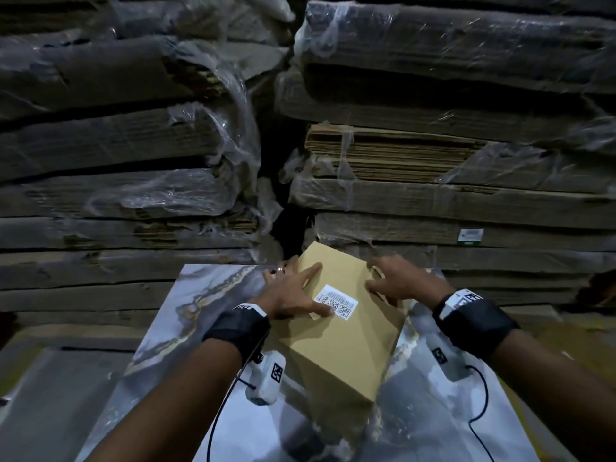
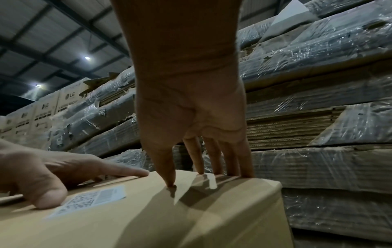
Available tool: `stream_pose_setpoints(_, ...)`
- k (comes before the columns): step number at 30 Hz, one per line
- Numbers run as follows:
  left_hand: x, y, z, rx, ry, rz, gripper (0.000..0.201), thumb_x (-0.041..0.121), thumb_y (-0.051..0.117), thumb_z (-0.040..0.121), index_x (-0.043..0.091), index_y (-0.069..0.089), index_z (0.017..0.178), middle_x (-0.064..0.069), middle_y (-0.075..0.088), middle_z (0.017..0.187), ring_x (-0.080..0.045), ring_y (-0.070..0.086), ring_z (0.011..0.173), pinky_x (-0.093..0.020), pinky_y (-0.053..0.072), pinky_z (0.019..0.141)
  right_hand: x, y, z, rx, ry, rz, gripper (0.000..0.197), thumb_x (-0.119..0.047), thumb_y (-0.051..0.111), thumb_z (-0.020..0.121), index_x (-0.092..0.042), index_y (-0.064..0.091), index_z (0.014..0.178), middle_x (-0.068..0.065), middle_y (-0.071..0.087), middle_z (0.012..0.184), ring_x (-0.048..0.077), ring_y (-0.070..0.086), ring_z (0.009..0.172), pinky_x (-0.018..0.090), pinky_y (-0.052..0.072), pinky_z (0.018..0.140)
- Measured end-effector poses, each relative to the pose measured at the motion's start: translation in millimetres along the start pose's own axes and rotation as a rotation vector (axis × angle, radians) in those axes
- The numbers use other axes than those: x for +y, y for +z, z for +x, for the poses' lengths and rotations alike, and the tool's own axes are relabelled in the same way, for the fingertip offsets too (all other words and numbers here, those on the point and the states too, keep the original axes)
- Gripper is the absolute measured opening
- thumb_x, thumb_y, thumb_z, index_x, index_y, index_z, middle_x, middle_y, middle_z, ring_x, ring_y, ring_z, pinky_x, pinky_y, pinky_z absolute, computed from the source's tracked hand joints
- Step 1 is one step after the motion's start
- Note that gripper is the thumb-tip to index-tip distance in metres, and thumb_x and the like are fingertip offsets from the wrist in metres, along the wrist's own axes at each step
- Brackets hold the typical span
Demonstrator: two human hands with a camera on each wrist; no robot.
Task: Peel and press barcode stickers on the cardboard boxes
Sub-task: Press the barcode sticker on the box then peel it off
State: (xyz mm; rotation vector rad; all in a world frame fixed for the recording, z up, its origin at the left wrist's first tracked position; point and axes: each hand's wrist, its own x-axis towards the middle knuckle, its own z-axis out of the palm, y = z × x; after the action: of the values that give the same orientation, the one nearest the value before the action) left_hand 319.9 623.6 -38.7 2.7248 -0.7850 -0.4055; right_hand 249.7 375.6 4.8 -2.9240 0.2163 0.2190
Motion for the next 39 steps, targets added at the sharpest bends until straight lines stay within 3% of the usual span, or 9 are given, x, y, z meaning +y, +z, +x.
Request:
stream_pose_setpoints(2,-5.5,-4.0,4.1,-0.01,0.056,-0.021,0.12,0.087,0.07,0.054,0.052,0.017,0.156,-0.01,-0.001,0.169,-0.034,0.002,0.154,-0.063,-0.008,0.117,2.3,3.4,-0.6,0.017,-0.011,-0.007,0.041,-0.041,0.07,0.089,-0.012,0.066,0.118,0.013,0.071,0.114,0.033,0.065,0.108,0.031,0.042,0.075)
stream_pose_setpoints(7,-0.3,-7.0,17.0,-0.033,0.175,-0.01,0.118,0.079,0.079,0.055,0.047,0.027,0.155,0.001,-0.004,0.169,-0.027,-0.008,0.154,-0.062,-0.007,0.115,10.4,0.7,-18.4,0.02,0.059,-0.029,0.05,-0.052,0.076,0.083,-0.014,0.068,0.113,0.012,0.071,0.109,0.031,0.067,0.102,0.034,0.05,0.076)
stream_pose_setpoints(10,7.3,-8.3,22.4,0.0,0.245,0.045,0.113,0.08,0.079,0.053,0.045,0.037,0.151,0.002,0.009,0.166,-0.027,0.002,0.151,-0.061,0.002,0.114,15.7,-5.3,-30.3,-0.035,0.104,-0.072,0.049,-0.056,0.078,0.082,-0.015,0.063,0.104,0.009,0.069,0.103,0.028,0.066,0.093,0.034,0.053,0.076)
stream_pose_setpoints(14,13.9,-11.2,25.5,0.025,0.251,0.03,0.103,0.074,0.084,0.053,0.044,0.048,0.145,0.004,0.028,0.152,-0.025,0.021,0.139,-0.051,0.015,0.11,11.3,-21.8,-42.3,-0.125,0.174,-0.092,0.043,-0.054,0.083,0.078,-0.019,0.057,0.073,0.0,0.065,0.073,0.018,0.066,0.057,0.035,0.059,0.06)
stream_pose_setpoints(16,12.9,-10.9,25.2,0.037,0.239,-0.017,0.099,0.072,0.086,0.054,0.044,0.052,0.142,0.006,0.034,0.14,-0.023,0.027,0.131,-0.046,0.021,0.108,3.7,-28.8,-44.6,-0.156,0.172,-0.172,0.04,-0.051,0.081,0.08,-0.016,0.063,0.079,-0.001,0.069,0.079,0.021,0.072,0.072,0.033,0.056,0.063)
stream_pose_setpoints(18,9.8,-7.7,25.7,0.053,0.226,-0.078,0.097,0.07,0.087,0.053,0.045,0.054,0.14,0.008,0.034,0.131,-0.021,0.029,0.126,-0.042,0.024,0.107,-4.8,-29.8,-41.2,-0.145,0.141,-0.286,0.041,-0.052,0.08,0.08,-0.017,0.069,0.099,0.003,0.072,0.103,0.025,0.07,0.098,0.029,0.046,0.069)
stream_pose_setpoints(25,5.5,-1.9,26.7,0.028,0.192,-0.102,0.104,0.074,0.085,0.052,0.053,0.043,0.144,0.012,0.027,0.13,-0.017,0.026,0.122,-0.031,0.017,0.098,-35.7,-3.8,-17.5,-0.064,-0.13,0.041,0.051,-0.026,0.079,0.086,-0.013,0.064,0.133,0.005,0.069,0.122,0.021,0.066,0.108,0.033,0.053,0.091)
stream_pose_setpoints(31,9.2,-3.5,27.4,-0.034,0.159,-0.111,0.105,0.07,0.086,0.055,0.056,0.037,0.147,0.01,0.024,0.135,-0.019,0.025,0.126,-0.032,0.016,0.1,-49.2,12.5,-5.5,-0.039,-0.189,-0.079,0.042,-0.014,0.066,0.088,-0.008,0.064,0.129,0.01,0.07,0.114,0.028,0.063,0.106,0.031,0.047,0.084)
stream_pose_setpoints(39,9.2,-1.1,26.3,-0.013,0.16,-0.112,0.104,0.07,0.086,0.057,0.055,0.037,0.147,0.01,0.025,0.135,-0.02,0.024,0.127,-0.031,0.013,0.101,-47.6,27.7,-4.9,-0.009,-0.232,-0.16,0.031,-0.014,0.063,0.093,-0.006,0.06,0.123,0.013,0.059,0.116,0.032,0.055,0.109,0.035,0.04,0.083)
